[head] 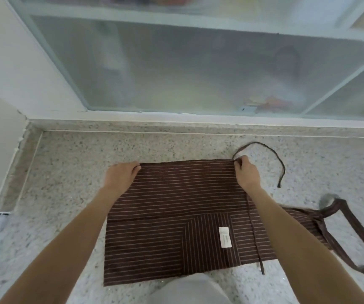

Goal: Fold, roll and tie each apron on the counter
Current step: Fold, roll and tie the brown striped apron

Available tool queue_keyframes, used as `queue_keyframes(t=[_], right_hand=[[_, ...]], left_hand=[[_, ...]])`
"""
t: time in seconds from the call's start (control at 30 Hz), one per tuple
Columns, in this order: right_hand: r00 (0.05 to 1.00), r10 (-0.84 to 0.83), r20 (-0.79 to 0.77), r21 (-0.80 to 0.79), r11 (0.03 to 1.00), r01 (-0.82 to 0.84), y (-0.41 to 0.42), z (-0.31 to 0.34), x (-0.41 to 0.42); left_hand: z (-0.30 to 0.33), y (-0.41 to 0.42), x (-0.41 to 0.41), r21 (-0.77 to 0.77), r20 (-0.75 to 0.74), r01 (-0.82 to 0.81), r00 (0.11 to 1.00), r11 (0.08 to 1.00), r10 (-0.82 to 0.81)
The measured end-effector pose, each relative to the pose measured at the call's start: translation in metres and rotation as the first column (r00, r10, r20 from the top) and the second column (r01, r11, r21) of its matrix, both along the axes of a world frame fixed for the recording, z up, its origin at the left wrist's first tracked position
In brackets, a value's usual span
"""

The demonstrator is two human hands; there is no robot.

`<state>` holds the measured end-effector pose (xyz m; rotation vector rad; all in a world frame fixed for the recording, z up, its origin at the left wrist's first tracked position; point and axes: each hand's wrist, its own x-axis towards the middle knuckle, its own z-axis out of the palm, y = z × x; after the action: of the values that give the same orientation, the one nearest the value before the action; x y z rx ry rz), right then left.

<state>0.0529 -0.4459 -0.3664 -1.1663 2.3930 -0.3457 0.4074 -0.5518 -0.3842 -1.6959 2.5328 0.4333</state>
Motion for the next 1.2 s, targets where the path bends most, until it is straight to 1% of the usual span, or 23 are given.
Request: queue_keyframes(t=[0.17,0.23,0.33,0.43,0.47,0.57,0.63,0.7,0.77,0.83,0.87,0.93,1.0,1.07,1.13,1.2], right_hand=[[0.984,0.049,-0.169,0.078,0.996,-0.037,-0.017,-0.022,-0.002],[0.969,0.062,-0.241,0.125,0.992,-0.033,-0.026,-0.029,-0.003],[0.943,0.095,-0.319,0.184,0.982,-0.037,-0.033,-0.035,-0.002],[0.930,0.098,-0.354,0.190,0.981,-0.031,-0.035,-0.039,-0.002],[0.928,0.093,-0.362,0.185,0.982,-0.027,-0.035,-0.040,-0.002],[0.923,0.087,-0.374,0.169,0.985,-0.025,-0.035,-0.043,0.001],[0.924,0.070,-0.376,0.154,0.988,-0.012,-0.034,-0.045,0.003],[0.934,0.058,-0.354,0.101,0.995,-0.024,-0.030,-0.047,0.003],[0.951,0.057,-0.304,-0.004,0.998,-0.061,-0.024,-0.049,0.005],[0.954,0.073,-0.290,-0.098,0.990,-0.105,-0.014,-0.050,0.008],[0.952,0.078,-0.297,-0.145,0.981,-0.126,-0.005,-0.049,0.011],[0.949,0.073,-0.307,-0.244,0.958,-0.153,0.018,-0.043,0.020],[0.950,0.046,-0.307,-0.268,0.954,-0.133,0.050,-0.036,0.030],[0.951,-0.018,-0.310,-0.205,0.977,-0.048,0.087,-0.034,0.038],[0.948,-0.078,-0.308,-0.089,0.995,0.053,0.115,-0.034,0.045],[0.947,-0.099,-0.305,0.030,0.993,0.114,0.139,-0.035,0.046]], left_hand=[[-0.013,-0.008,0.002,-0.049,0.103,-0.080,0.991,0.996,0.084],[-0.015,-0.013,0.001,-0.031,0.135,-0.083,0.987,0.996,0.087],[-0.013,-0.015,-0.002,0.012,0.078,-0.073,0.994,0.997,0.072],[-0.014,-0.015,-0.001,0.008,0.125,0.033,0.992,0.999,-0.034],[-0.016,-0.016,0.000,0.001,0.127,0.045,0.991,0.999,-0.044],[-0.021,-0.020,0.000,-0.041,0.166,0.028,0.986,0.999,-0.021],[-0.021,-0.025,-0.004,-0.027,0.202,0.025,0.979,0.999,-0.020],[-0.022,-0.029,-0.007,-0.008,0.208,0.016,0.978,1.000,-0.014],[-0.021,-0.028,-0.009,-0.043,0.147,-0.016,0.989,0.999,0.022],[-0.024,-0.021,-0.013,-0.118,0.034,-0.042,0.998,0.992,0.046],[-0.025,-0.014,-0.018,-0.155,-0.014,-0.025,1.000,0.988,0.023],[-0.025,0.004,-0.034,-0.205,-0.120,0.052,0.990,0.977,-0.078],[-0.022,0.029,-0.059,-0.160,-0.194,0.174,0.960,0.972,-0.204],[-0.019,0.058,-0.088,-0.037,-0.218,0.303,0.928,0.952,-0.303],[-0.019,0.085,-0.113,0.116,-0.170,0.379,0.918,0.918,-0.357],[-0.021,0.107,-0.132,0.217,-0.088,0.407,0.913,0.887,-0.398]])
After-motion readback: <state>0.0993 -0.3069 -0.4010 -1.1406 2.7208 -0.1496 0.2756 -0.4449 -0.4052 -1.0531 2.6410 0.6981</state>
